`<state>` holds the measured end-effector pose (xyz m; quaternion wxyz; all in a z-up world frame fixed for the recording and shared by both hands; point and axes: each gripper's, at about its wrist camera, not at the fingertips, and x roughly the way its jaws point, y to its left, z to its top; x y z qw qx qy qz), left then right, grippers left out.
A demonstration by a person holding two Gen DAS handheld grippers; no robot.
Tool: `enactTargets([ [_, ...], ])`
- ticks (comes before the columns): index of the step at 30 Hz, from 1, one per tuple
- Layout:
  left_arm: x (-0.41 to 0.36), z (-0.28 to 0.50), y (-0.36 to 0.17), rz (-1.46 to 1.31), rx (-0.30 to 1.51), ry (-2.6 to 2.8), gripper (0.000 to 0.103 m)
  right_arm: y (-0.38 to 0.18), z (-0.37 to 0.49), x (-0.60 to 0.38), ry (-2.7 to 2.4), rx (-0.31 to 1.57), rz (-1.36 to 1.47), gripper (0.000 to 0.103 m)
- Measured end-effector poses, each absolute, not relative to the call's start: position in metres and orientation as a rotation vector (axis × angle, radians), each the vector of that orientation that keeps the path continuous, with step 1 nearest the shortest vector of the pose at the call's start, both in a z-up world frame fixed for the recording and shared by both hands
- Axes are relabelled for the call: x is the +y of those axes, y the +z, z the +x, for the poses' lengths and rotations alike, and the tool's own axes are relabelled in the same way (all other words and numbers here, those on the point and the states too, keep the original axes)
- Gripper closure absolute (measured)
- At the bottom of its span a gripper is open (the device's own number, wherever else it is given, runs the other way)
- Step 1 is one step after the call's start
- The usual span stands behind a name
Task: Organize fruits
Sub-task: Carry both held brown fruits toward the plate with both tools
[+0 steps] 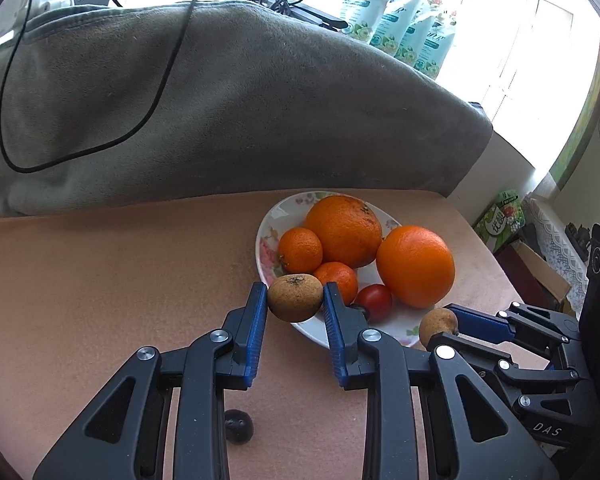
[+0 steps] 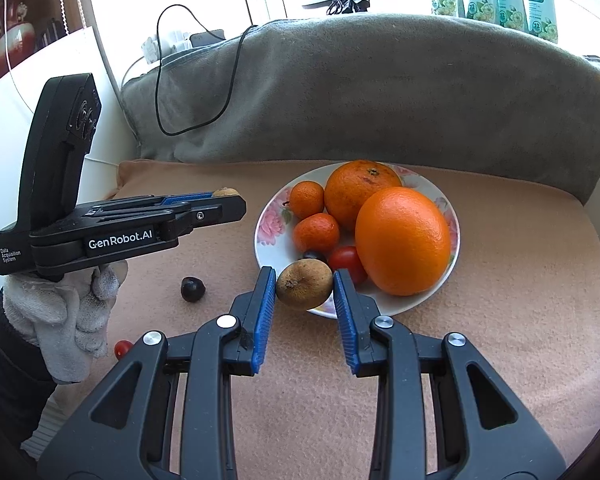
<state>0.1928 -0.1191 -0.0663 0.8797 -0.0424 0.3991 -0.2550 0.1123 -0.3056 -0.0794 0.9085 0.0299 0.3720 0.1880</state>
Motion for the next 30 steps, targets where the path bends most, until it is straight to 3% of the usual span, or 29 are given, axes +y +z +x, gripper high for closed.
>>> enactTargets([
  [30,-0.136,0.202,-0.067,-0.071,0.844,-0.555,0.076,-0.094,0.130,-0.301,0.368,0.785,0.041,0.072],
])
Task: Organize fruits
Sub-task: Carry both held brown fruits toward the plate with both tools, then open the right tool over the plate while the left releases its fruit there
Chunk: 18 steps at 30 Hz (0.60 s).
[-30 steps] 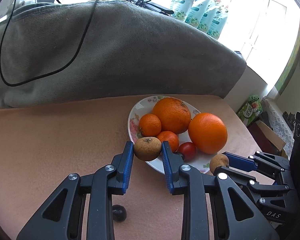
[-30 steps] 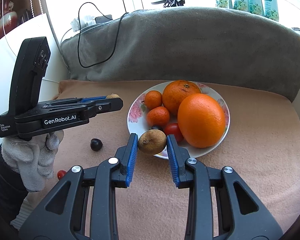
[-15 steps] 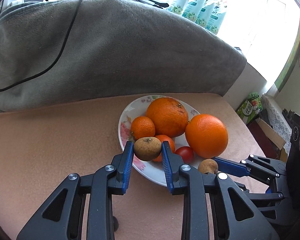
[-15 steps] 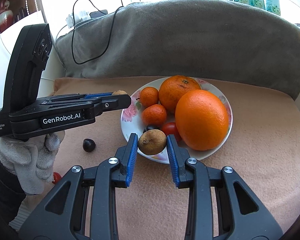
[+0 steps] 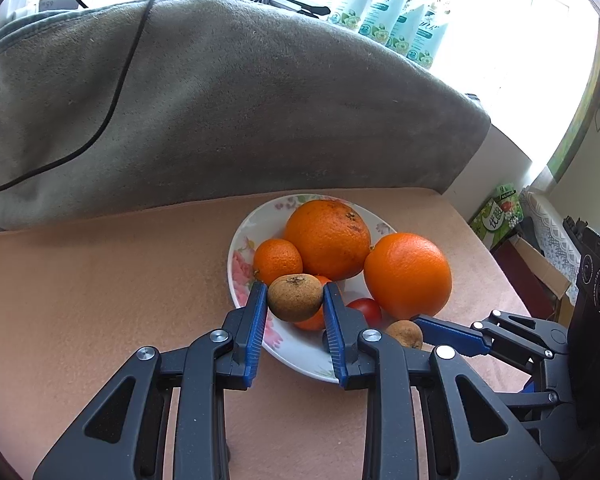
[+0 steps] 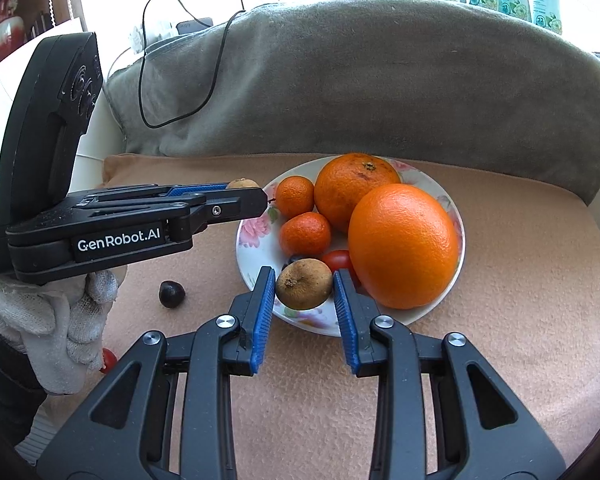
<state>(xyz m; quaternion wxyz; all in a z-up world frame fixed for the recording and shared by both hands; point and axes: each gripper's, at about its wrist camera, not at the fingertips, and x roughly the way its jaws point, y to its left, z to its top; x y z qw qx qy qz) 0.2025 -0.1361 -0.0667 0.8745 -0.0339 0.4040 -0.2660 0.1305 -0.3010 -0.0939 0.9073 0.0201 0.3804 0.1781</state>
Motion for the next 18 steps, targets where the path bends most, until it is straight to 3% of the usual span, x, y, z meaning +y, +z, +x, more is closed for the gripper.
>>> enactTargets([
  [4,-0.1365,0.2030,-0.0667,-0.069,0.844,-0.553,0.075,-0.0926,0.1297,-0.3013,0.366,0.780,0.040,0.068],
  [7,-0.1367,0.2024,-0.0657,-0.070,0.839,-0.559,0.068,-0.0917,0.1293,-0.3022,0.362,0.773,0.040,0.050],
  [15,-0.1381,0.1995,-0.0603,-0.062,0.817,-0.565,0.045,-0.0915,0.1259,-0.3024,0.360,0.771,0.045,0.048],
  [18,-0.1386,0.1974,-0.0578,-0.054,0.804,-0.566,0.040,-0.0916,0.1255,-0.3018,0.360,0.770,0.045,0.034],
])
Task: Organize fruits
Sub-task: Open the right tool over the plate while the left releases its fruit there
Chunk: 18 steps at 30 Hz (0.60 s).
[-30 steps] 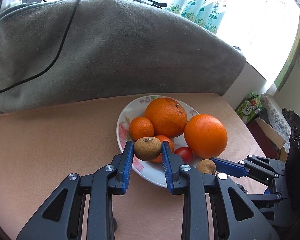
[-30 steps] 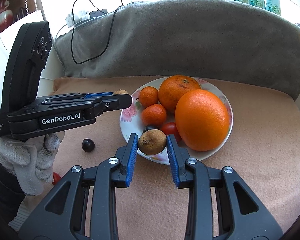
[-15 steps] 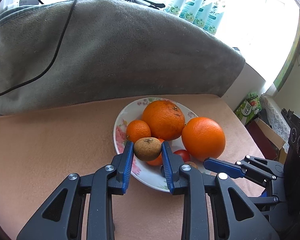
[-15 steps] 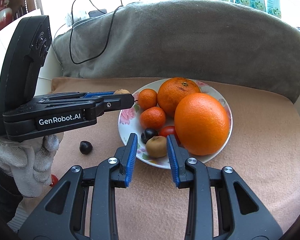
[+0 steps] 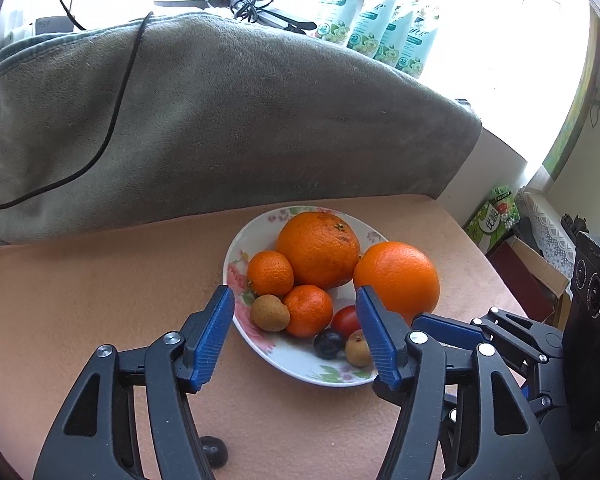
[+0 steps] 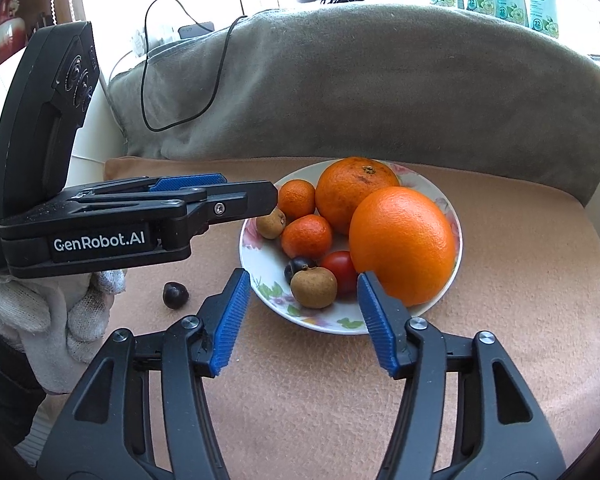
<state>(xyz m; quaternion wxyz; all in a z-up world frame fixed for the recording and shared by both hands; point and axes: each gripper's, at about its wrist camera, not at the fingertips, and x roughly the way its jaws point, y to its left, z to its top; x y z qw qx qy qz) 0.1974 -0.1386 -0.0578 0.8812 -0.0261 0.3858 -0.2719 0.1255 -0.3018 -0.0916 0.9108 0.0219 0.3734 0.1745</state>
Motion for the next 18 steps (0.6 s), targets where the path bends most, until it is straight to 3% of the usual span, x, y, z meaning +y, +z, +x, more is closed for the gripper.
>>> enactTargets([
  [3,-0.139,0.196,-0.055,-0.053,0.795,-0.555,0.029,-0.090,0.123,-0.304,0.352,0.754,0.055,0.020],
  [18,-0.134,0.186,-0.047,-0.042,0.781,-0.529,0.026,-0.087,0.115,-0.303,0.371,0.763,0.070,0.019],
])
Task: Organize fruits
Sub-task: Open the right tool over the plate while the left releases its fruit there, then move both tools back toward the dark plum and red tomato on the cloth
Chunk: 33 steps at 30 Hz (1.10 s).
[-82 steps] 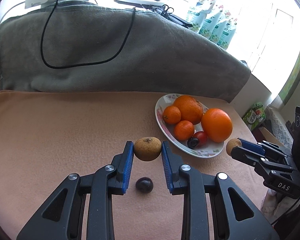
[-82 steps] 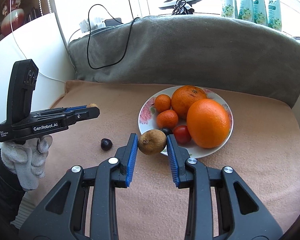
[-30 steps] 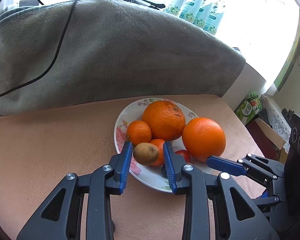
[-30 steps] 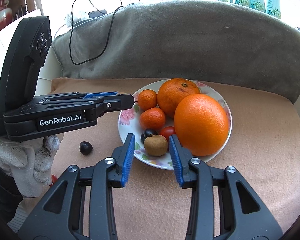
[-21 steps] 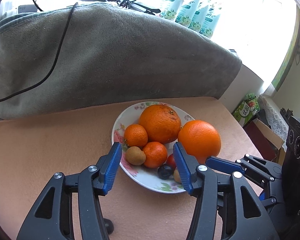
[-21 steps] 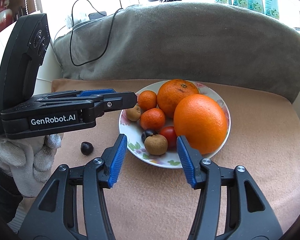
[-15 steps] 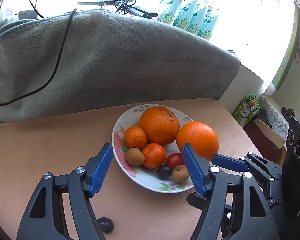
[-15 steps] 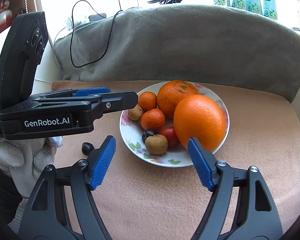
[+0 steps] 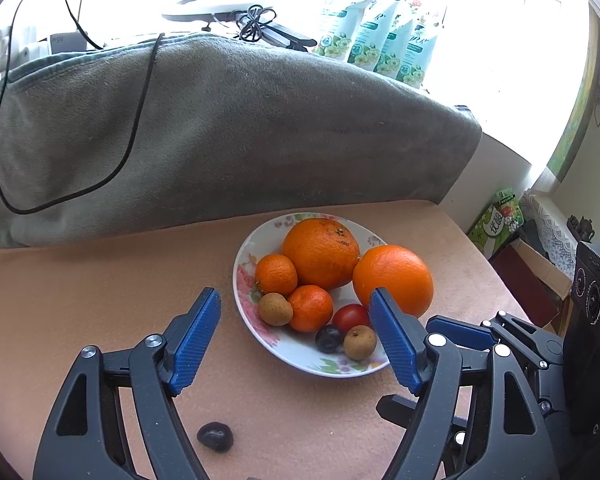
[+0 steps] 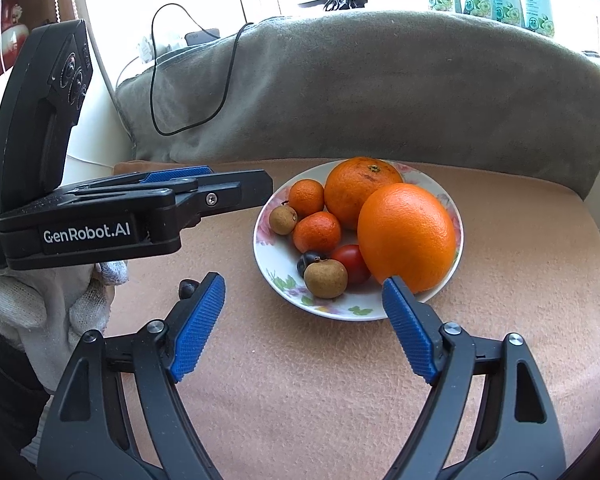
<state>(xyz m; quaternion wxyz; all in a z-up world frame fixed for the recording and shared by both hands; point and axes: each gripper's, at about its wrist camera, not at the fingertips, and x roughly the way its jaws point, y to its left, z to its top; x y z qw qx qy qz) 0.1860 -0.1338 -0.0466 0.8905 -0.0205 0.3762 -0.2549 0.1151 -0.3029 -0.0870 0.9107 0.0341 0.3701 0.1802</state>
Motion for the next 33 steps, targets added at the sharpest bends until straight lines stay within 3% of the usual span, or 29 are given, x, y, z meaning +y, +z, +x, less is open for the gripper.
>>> enactTargets([
  [15,-0.114,0.163,-0.028,-0.046,0.734,-0.495,0.026,-0.079,0.100,-0.298,0.355,0.741,0.075,0.019],
  [33,-0.022,0.107,-0.029,-0.118,0.688,-0.344,0.026,-0.086,0.095,-0.277,0.448,0.761,0.094,0.019],
])
